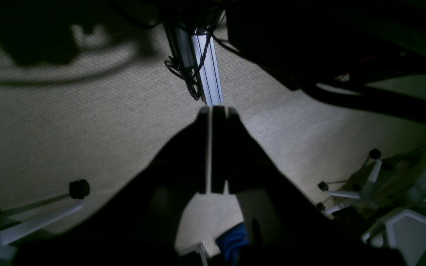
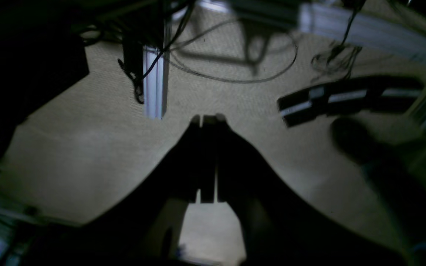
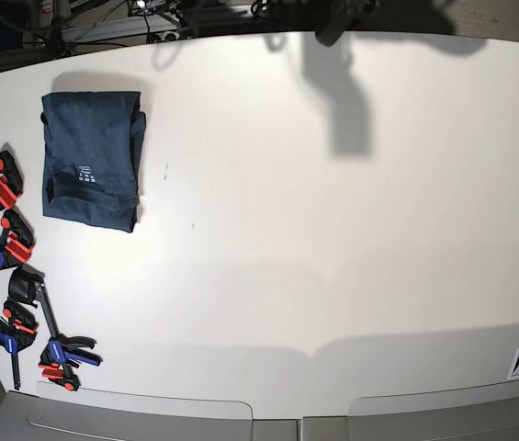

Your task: Fold the T-shirt properly

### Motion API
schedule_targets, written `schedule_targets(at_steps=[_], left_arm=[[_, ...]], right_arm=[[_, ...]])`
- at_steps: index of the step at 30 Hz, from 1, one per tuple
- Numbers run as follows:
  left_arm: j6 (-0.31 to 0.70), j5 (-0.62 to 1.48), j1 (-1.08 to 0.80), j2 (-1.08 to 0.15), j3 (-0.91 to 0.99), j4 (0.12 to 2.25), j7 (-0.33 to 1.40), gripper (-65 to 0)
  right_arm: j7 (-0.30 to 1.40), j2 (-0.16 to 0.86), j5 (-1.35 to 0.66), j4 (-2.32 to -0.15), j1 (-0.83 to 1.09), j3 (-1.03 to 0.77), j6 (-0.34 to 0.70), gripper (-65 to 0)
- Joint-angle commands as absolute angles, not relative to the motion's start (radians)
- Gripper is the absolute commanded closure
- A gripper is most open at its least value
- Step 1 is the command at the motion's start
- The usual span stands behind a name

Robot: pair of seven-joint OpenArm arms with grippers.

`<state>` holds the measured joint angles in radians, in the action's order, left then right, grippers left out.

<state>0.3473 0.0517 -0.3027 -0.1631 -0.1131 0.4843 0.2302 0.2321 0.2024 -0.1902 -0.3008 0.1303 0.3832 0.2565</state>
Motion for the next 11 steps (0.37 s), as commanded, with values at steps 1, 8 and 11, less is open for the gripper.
schedule_targets(at_steps=[1, 8, 11], left_arm=[[0.334, 0.057, -0.313, -0.164, -0.115, 0.487, 0.231, 0.0], [0.205, 0.127, -0.313, -0.164, -0.115, 0.487, 0.238, 0.0], [0.205, 0.171, -0.313, -0.164, -0.115, 0.487, 0.238, 0.0]], right_arm=[[0.239, 0.211, -0.215, -0.301, 0.132, 0.379, 0.234, 0.0], [0.244, 0.21, -0.3, -0.301, 0.133, 0.379, 0.143, 0.0], [0.244, 0.21, -0.299, -0.301, 0.134, 0.379, 0.14, 0.0]])
